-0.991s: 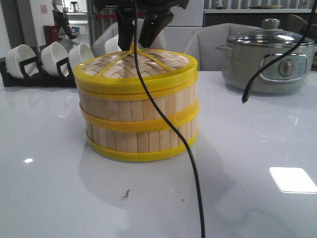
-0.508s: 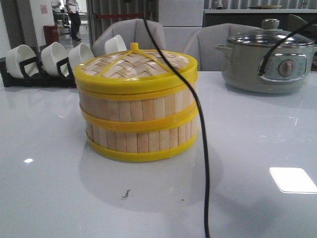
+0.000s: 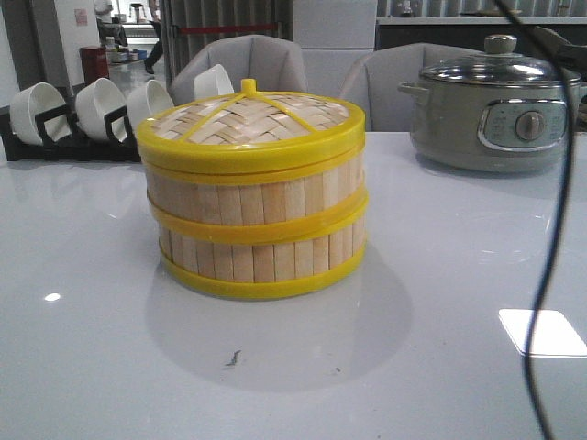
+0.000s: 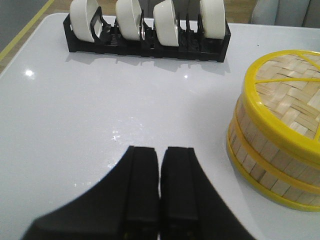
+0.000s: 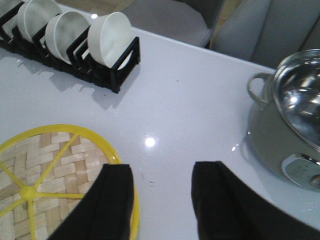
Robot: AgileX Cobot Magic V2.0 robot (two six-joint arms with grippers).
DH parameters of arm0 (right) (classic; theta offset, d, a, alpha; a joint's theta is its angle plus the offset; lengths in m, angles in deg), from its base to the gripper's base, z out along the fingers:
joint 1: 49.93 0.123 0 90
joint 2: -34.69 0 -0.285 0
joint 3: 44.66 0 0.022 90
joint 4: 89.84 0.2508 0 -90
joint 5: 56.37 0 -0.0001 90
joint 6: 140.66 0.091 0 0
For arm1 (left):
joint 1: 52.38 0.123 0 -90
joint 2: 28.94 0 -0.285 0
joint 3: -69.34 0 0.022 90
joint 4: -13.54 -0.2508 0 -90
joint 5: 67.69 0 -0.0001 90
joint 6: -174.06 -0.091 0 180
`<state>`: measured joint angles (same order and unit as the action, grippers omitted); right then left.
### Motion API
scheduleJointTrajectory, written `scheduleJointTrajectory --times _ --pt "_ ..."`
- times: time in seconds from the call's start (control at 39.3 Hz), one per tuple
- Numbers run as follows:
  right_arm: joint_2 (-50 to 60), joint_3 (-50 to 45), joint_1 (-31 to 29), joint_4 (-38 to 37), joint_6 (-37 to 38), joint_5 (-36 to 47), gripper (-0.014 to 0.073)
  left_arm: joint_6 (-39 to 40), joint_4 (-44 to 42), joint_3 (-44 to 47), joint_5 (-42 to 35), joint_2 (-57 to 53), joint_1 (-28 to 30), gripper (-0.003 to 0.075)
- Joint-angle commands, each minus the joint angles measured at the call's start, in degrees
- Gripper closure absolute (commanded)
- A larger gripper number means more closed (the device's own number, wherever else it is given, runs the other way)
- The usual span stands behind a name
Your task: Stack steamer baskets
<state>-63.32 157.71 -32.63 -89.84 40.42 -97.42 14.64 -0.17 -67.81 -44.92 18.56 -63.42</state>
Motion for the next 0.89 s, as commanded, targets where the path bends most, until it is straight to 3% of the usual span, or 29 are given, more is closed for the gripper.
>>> scheduleJointTrajectory --times 0.0,0.18,0.33,0.58,0.86 --pt "9.4 -8.2 -2.4 0.0 -0.1 12.5 0.0203 0.5 -0.5 -1.5 -4.8 0.1 -0.4 0.0625" --pt "23.1 -27.8 -7.0 0.0 -0.1 27.1 0.0203 0.5 -0.5 -1.5 -4.8 0.1 -0.4 0.0625" --pt "33.3 -41.6 -10.9 0.0 -0.1 34.5 0.0203 0.5 -0.5 -1.5 -4.8 0.1 -0.4 0.0625" --pt "47.1 -58.7 -16.9 0.0 -0.1 37.7 0.0203 0.5 -0.5 -1.5 -4.8 0.1 -0.4 0.0625" --pt "59.7 -73.1 -18.8 0.0 -0.1 38.5 0.0204 0.5 -0.5 -1.5 -4.8 0.1 -0.4 0.0625"
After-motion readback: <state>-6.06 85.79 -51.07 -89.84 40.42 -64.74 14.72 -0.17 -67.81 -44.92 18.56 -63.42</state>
